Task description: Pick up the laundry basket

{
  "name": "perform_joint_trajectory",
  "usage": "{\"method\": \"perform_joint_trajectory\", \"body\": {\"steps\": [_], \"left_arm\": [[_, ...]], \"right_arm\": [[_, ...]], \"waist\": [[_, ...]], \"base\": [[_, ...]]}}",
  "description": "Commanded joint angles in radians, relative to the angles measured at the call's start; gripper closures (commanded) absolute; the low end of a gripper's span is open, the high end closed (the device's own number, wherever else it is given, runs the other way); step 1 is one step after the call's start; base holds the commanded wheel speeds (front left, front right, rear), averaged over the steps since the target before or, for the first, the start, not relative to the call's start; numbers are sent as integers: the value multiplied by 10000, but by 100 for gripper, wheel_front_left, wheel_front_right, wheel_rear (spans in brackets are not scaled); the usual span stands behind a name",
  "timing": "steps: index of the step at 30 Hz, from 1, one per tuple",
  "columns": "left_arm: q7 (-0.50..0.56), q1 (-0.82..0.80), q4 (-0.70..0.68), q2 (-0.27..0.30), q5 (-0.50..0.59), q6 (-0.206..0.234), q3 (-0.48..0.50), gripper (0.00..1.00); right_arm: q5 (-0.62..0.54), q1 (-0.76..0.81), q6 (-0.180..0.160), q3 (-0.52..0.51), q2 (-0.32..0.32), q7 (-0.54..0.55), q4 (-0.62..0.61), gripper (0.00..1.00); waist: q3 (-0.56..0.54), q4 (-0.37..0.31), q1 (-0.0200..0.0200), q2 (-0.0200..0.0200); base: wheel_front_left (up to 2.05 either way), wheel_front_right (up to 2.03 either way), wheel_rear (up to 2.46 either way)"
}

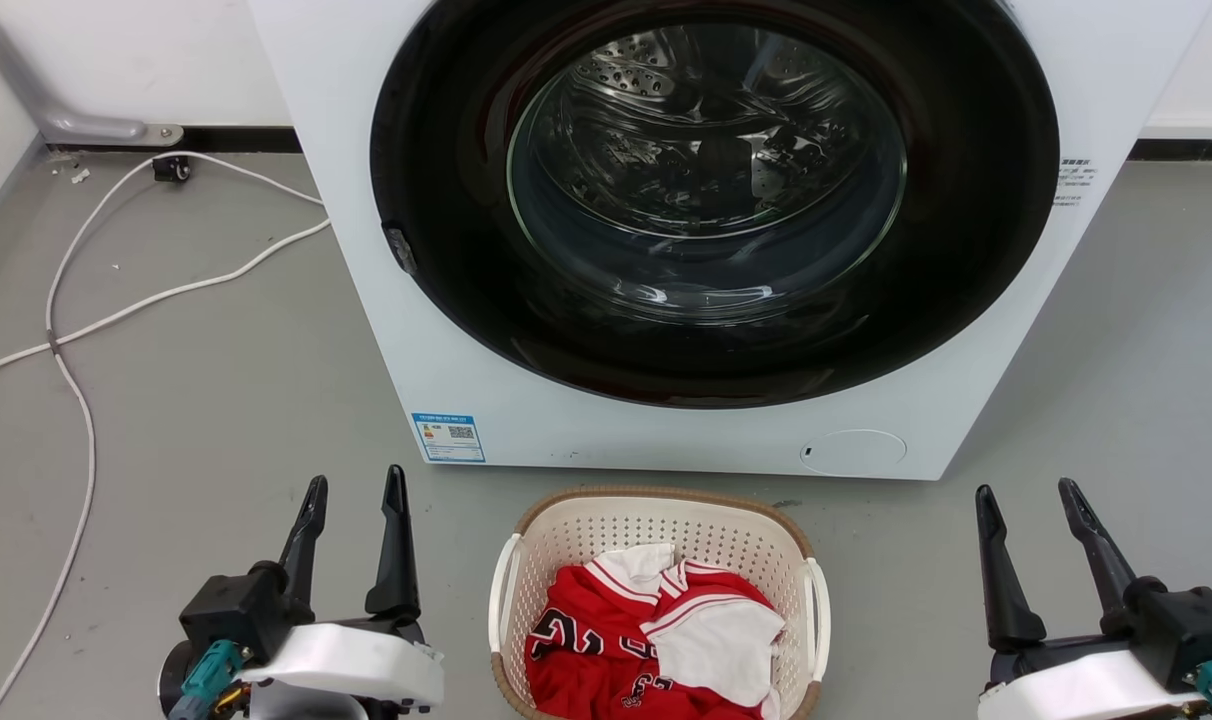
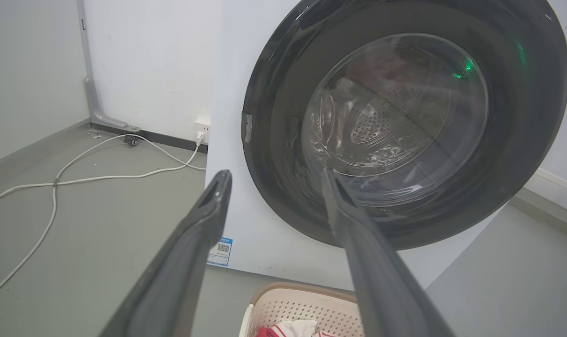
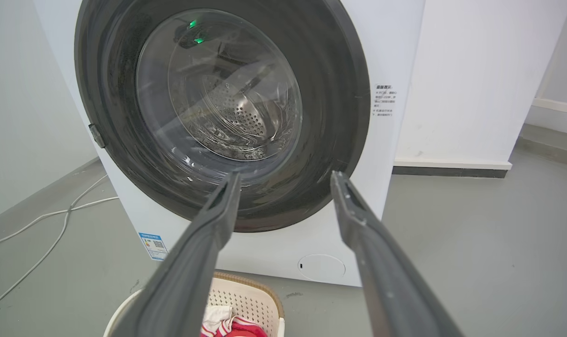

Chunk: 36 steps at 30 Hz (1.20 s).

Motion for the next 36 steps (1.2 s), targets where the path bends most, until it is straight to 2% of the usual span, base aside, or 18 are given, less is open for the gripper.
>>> {"method": "perform_joint_trajectory", "body": {"steps": [1, 22, 36], "left_arm": [[-87, 82, -87, 25, 211, 51, -16, 0], [-468, 286, 30, 26, 1709, 174, -95, 0], [-514, 341, 50, 25, 1808, 273, -130, 0]], "right_arm": [[-211, 38, -3, 8, -37, -109, -106, 0], [-1822, 271, -3, -11, -38, -498, -223, 0], [-1649, 290, -5, -44, -37, -527, -115, 0]], "waist": [[4, -1, 0, -1], [-21, -16, 0, -1], [-59, 28, 0, -1]], "base": [[0, 0, 0], [0, 0, 0], [0, 0, 0]]}}
